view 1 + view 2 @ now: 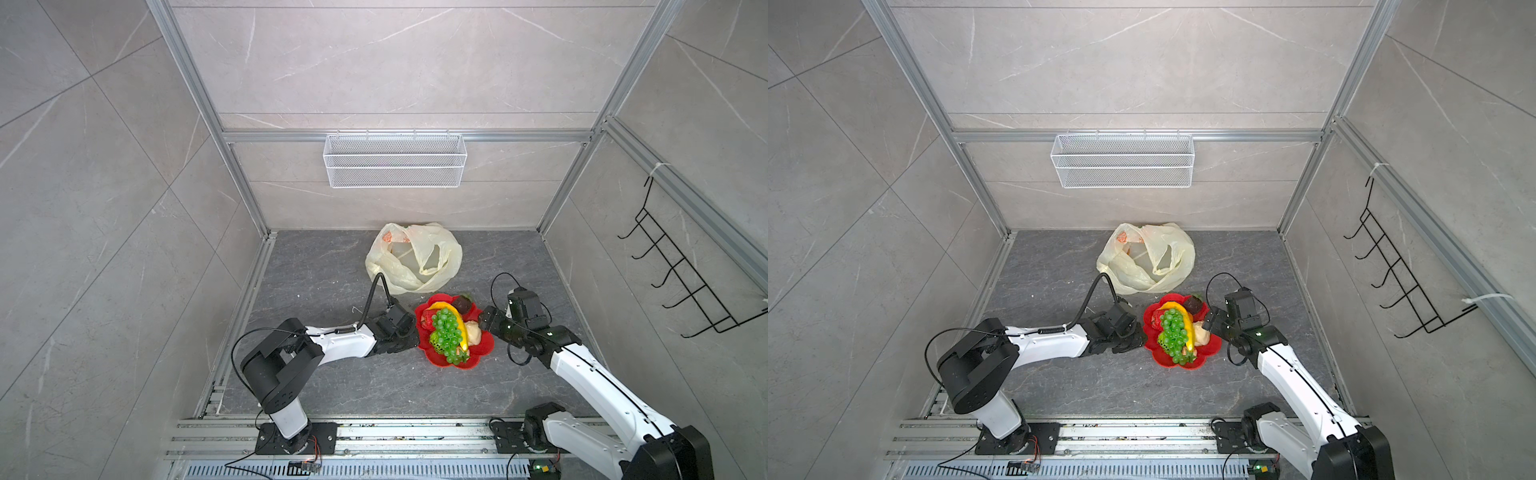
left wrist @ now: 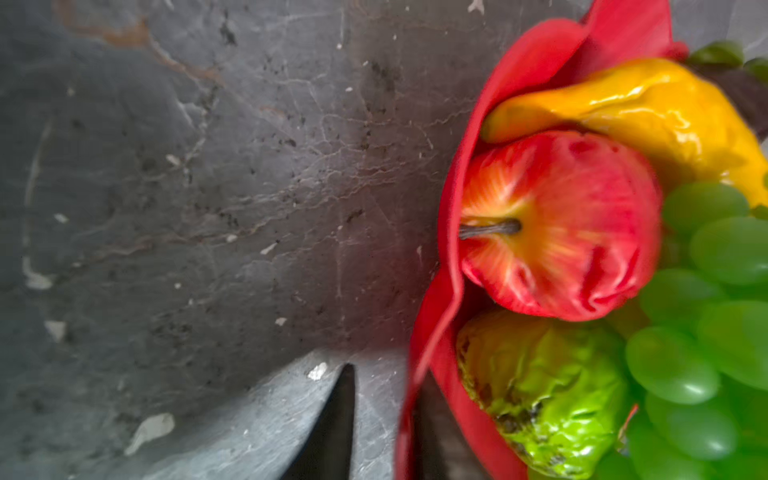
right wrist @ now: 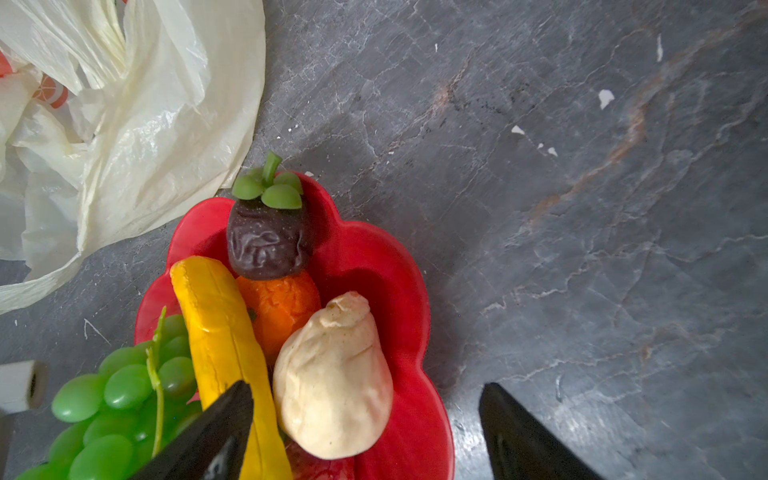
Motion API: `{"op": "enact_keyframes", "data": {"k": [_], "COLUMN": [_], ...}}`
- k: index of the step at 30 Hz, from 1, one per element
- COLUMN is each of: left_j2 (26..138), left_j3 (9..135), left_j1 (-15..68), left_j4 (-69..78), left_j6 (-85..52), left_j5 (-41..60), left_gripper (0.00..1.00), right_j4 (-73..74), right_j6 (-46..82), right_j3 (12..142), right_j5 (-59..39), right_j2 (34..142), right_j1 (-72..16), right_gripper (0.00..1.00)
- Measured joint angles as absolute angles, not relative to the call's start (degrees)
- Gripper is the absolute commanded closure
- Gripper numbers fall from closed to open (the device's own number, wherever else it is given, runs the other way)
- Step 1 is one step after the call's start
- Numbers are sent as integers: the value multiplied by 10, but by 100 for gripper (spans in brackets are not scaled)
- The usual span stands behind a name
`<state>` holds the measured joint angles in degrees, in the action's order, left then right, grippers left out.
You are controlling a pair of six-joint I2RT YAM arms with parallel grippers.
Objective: Take the fake fruits out of the plastic bag
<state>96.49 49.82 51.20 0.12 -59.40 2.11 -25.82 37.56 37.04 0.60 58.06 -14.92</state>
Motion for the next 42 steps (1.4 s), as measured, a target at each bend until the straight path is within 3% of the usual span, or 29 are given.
{"op": "enact_keyframes", "data": {"k": [8, 26, 31, 35, 42], "left_j2": [950, 740, 727, 721, 561], "left_j3": [498, 357, 338, 336, 352], "left_j1": [511, 390, 386, 386, 386], "left_j4": [-3, -126, -140, -161, -296], "left_j6": [-601, -537, -528, -511, -463], "left_j5": [13, 3, 4, 1, -77], "left_gripper": [100, 99, 76, 46, 25], "right_j4": [-258, -258, -251, -250, -270], "right_j6": [376, 376, 375, 374, 351], "right_j3": [369, 369, 369, 369, 376], "right_j5": [6, 3, -8, -15, -4], "right_j2": [581, 582, 587, 588, 552], "right_j1": [-149, -149, -149, -149, -149], "right_gripper": [13, 13, 13, 12, 12]}}
